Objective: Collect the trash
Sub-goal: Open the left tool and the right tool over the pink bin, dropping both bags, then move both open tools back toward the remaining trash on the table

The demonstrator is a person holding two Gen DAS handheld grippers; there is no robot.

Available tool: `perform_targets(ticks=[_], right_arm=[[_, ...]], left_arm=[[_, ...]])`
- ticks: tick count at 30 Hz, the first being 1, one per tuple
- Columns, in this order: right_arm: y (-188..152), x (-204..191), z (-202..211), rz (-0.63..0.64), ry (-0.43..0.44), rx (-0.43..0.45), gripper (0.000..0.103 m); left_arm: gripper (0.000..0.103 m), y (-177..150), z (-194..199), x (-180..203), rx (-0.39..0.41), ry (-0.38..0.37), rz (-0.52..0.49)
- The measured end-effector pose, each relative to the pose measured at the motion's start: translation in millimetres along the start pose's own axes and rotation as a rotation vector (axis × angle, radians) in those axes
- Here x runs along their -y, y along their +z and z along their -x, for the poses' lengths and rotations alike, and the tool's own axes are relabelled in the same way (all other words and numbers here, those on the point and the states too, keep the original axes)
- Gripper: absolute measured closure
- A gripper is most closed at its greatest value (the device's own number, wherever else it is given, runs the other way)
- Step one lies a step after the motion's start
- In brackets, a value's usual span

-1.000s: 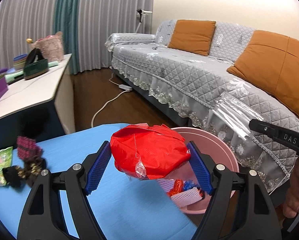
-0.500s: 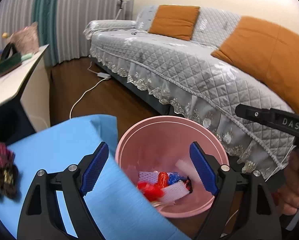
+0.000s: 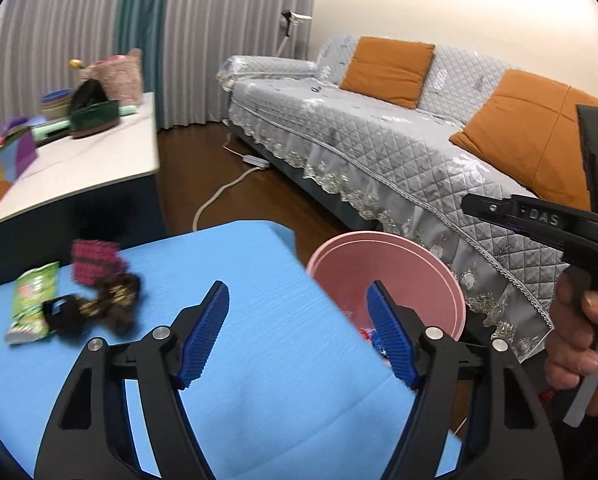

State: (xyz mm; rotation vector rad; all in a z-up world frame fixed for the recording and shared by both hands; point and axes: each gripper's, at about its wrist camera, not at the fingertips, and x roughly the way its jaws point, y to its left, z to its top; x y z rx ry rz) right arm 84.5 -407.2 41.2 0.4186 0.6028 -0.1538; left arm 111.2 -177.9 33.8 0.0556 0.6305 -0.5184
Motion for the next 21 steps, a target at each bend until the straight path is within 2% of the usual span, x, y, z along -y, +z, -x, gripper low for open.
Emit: perform_targets(ticks=[6,9,12,21], right_arm=[[-11,-49,-1,0.075,0.058,-0.012,0.071],[-18,-72,-7,0.11,0.079,-0.026,0.071],[-26,-95,-17,0.135,0.106,-0.055,0.071],[-43,-155,-52,0.162,0.216,-0.118,0.071]], left_arm=[[0.043,-27,44,-42,0.033,0.089,0.05],[0.045,-39,54,-69,0.028,0.151,0.092],[0.054,-50,60,-101,0.018,0.209,0.15],[0.055,-68,79,-188,0.02,0.352,0.313]])
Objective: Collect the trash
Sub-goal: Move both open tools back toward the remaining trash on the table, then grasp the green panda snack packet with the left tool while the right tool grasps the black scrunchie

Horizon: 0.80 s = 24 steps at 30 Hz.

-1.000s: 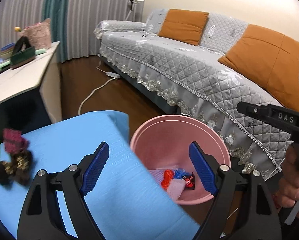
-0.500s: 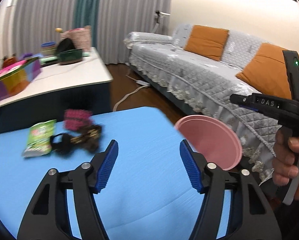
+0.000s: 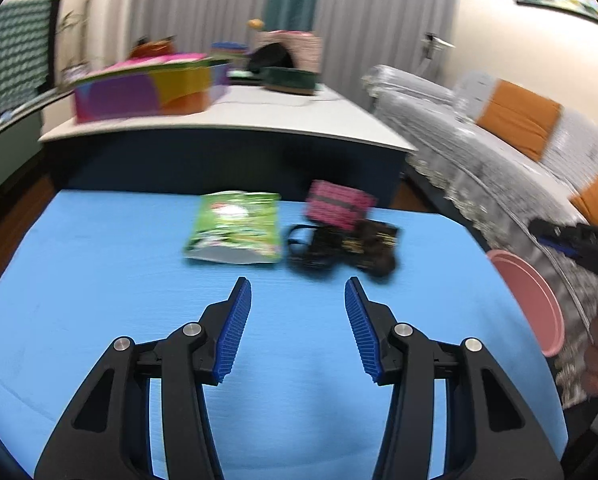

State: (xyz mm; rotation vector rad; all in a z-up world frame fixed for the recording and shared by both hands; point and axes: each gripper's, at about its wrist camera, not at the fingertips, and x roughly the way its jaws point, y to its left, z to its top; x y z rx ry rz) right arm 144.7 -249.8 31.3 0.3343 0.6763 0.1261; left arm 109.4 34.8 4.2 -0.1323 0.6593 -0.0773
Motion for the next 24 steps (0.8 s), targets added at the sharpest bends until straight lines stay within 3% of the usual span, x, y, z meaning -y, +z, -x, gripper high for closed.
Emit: perform_targets(ticks=[5,12,16,24], right_arm=[[-8,-27,-32,0.02,0.061,-0.028,0.071],[-15,-54,-71,0.035,0.113,-0.069,0.059],[-19,-64,-90,0.039,0.12,-0.099,0.055],[-28,-73,-124,0.064,0.11,-0.159,0.051]], left_arm=[[0.055,4,-15,-42,-0.025,0.064,0.098],[0.055,9,-44,-74,-0.083,0.082,0.199],[0.055,16,-63,-75,-0.122,0.094,0.161],[0.048,27,-95,-53,-0.188,0.174,-0.054]])
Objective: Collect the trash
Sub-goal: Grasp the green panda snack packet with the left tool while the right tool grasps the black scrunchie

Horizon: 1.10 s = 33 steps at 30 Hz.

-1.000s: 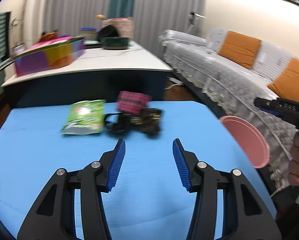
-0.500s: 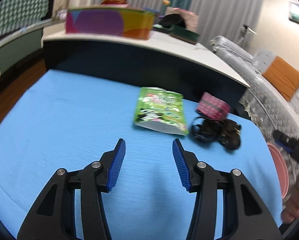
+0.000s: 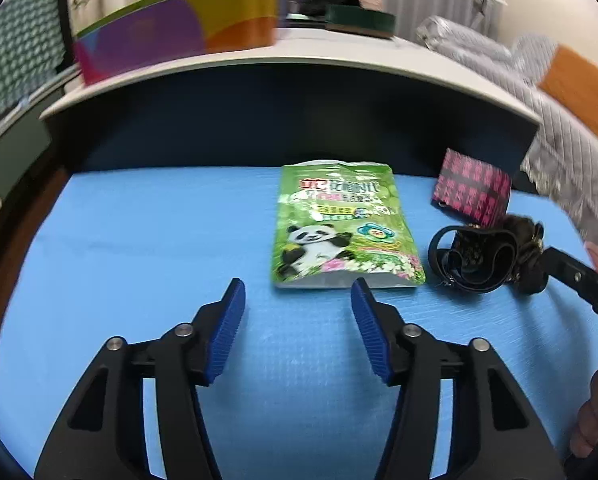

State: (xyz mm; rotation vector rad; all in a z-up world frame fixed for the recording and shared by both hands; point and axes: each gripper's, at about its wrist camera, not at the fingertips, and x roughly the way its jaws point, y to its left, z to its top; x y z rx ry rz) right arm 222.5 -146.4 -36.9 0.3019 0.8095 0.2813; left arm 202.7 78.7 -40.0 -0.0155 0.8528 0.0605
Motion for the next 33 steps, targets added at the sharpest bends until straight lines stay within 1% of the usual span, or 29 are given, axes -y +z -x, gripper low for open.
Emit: perform_targets(ticks=[2,4,6,8,14,17,18,19,20,21,22,23,25,27,28,29,32,33], right_arm=[[1,1,-5,-0.005,0.001,-0.004,0.051],[4,1,-8,-0.01,0.006,-0.006,0.05],[6,-1,-11,-0.005,0.01,-0.006,0.049],[6,-3,-15,0.002,0.01,-0.008,0.047],[6,-3,-19,0.009,0.017,-0.019,0.047],[5,-4,-19,0.007,0.022,-0.022,0.048],[5,-4,-19,0.009,0.025,-0.024,0.049],[6,-3,-19,0.009,0.028,-0.025,0.051],[6,-4,-19,0.01,0.033,-0.025,0.054],[6,-4,-19,0.012,0.036,-0.025,0.059],[5,-5,-18,0.018,0.039,-0.025,0.061],[5,-6,-17,0.026,0.043,-0.025,0.067],[5,-9,-15,0.044,0.042,-0.025,0.072],[5,-12,-12,0.06,0.039,-0.022,0.076],[5,-13,-9,0.065,0.038,-0.021,0.076],[5,-13,-6,0.071,0.031,-0.014,0.078],[6,-13,3,0.073,0.015,0.005,0.079],[7,-13,8,0.072,0.012,0.012,0.079]], left_arm=[[0.045,3,-3,8,0.001,0.019,-0.047],[0.039,6,-5,13,0.005,0.032,-0.079],[0.037,8,-7,16,0.006,0.041,-0.095],[0.037,10,-9,18,0.005,0.034,-0.104],[0.037,16,-12,24,0.024,0.027,-0.116],[0.037,18,-11,26,0.03,0.011,-0.112],[0.039,18,-11,27,0.031,0.007,-0.112],[0.045,18,-10,27,0.034,0.003,-0.111],[0.049,18,-9,27,0.036,-0.003,-0.108],[0.055,18,-9,27,0.037,-0.007,-0.104],[0.059,18,-7,26,0.038,-0.012,-0.098],[0.06,18,-6,25,0.039,-0.015,-0.094],[0.076,17,-4,23,0.041,-0.024,-0.081],[0.079,16,-1,20,0.042,-0.034,-0.063],[0.083,16,0,20,0.044,-0.045,-0.057],[0.084,16,2,19,0.048,-0.054,-0.051],[0.091,13,12,18,0.065,-0.062,-0.051],[0.095,13,14,19,0.069,-0.066,-0.051]])
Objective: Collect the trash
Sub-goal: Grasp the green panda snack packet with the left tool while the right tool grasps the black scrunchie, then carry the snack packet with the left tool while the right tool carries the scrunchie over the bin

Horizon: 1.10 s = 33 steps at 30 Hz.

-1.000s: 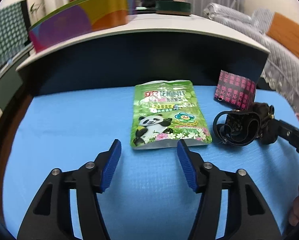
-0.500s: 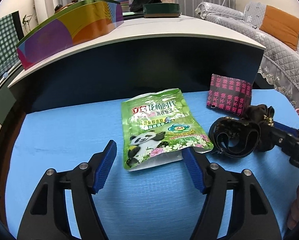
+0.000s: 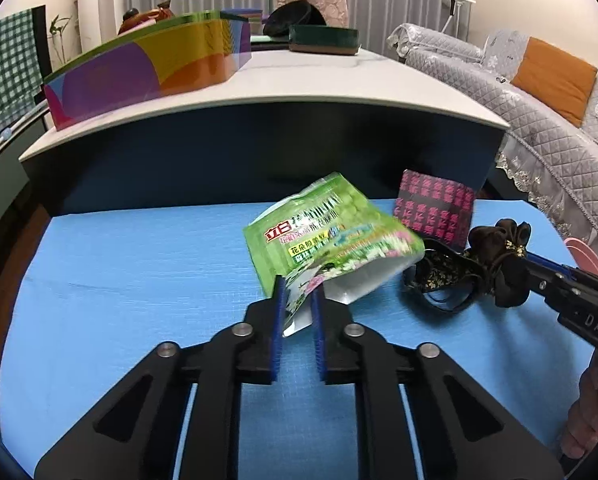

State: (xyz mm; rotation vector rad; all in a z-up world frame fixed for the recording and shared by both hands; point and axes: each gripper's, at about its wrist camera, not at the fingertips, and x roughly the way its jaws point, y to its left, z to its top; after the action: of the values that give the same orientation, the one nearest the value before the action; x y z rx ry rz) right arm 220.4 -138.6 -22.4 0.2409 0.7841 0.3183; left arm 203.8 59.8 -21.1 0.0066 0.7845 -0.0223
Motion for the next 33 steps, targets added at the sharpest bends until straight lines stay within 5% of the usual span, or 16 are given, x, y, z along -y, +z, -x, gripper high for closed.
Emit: perform_targets(ticks=[6,33], right_arm=[[3,1,31,0.01,-0.012,0.043,0.079],[-13,11,156,0.041,-0.053,0.162,0.079]], left_arm=[[0.102,-1,21,-1,0.028,-0.006,0.017],[0.102,-12,114,38,0.146,-0.12,-0.033]])
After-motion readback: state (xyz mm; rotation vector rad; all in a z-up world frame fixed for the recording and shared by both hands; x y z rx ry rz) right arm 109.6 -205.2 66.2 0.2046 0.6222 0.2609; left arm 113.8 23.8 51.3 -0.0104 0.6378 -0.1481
